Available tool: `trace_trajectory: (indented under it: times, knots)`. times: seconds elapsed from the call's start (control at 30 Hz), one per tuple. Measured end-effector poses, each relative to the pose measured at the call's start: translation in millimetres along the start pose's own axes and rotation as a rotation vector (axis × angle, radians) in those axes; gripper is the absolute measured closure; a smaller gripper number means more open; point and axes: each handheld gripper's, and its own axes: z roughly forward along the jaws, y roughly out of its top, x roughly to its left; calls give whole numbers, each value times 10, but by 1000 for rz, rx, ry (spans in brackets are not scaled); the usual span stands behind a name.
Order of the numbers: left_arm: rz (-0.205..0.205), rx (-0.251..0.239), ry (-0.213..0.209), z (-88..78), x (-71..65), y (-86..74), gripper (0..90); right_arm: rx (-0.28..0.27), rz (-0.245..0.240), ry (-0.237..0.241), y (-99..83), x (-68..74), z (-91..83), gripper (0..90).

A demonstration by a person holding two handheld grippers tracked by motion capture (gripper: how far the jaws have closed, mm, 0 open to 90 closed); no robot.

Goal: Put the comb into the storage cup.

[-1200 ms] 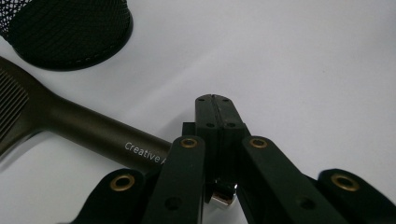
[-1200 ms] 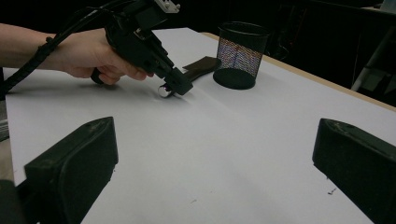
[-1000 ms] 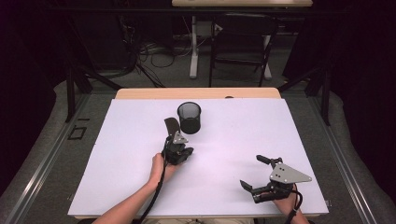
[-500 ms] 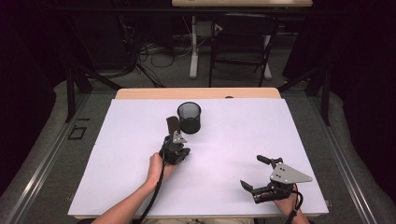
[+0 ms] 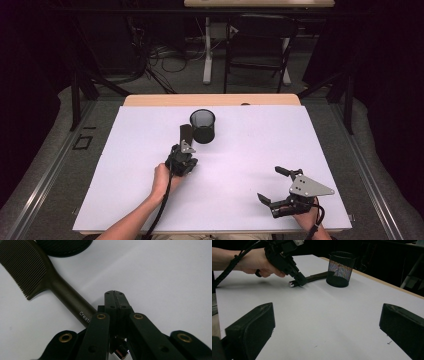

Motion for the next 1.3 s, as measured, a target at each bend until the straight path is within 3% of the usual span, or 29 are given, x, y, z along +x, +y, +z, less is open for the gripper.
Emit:
trace_trajectory:
  times: [0.53,0.77,1.03,1.17,1.27,1.3]
  knots:
    - [1,57,45,-119,189,-100,900,0,2,-1,-1,-1,-3,0]
    - [-40,54,47,-188,320,-167,900,7,2,0,-1,-3,-3,0]
    - [-58,57,70,-221,413,-191,900,8,3,1,-1,-3,0,0]
    - [-51,64,118,-247,467,-201,900,10,1,-1,0,-5,0,0]
    - [-65,56,108,-261,492,-211,900,7,0,4,2,8,5,0]
    - [-80,45,84,-274,505,-218,883,9,-3,5,4,9,5,0]
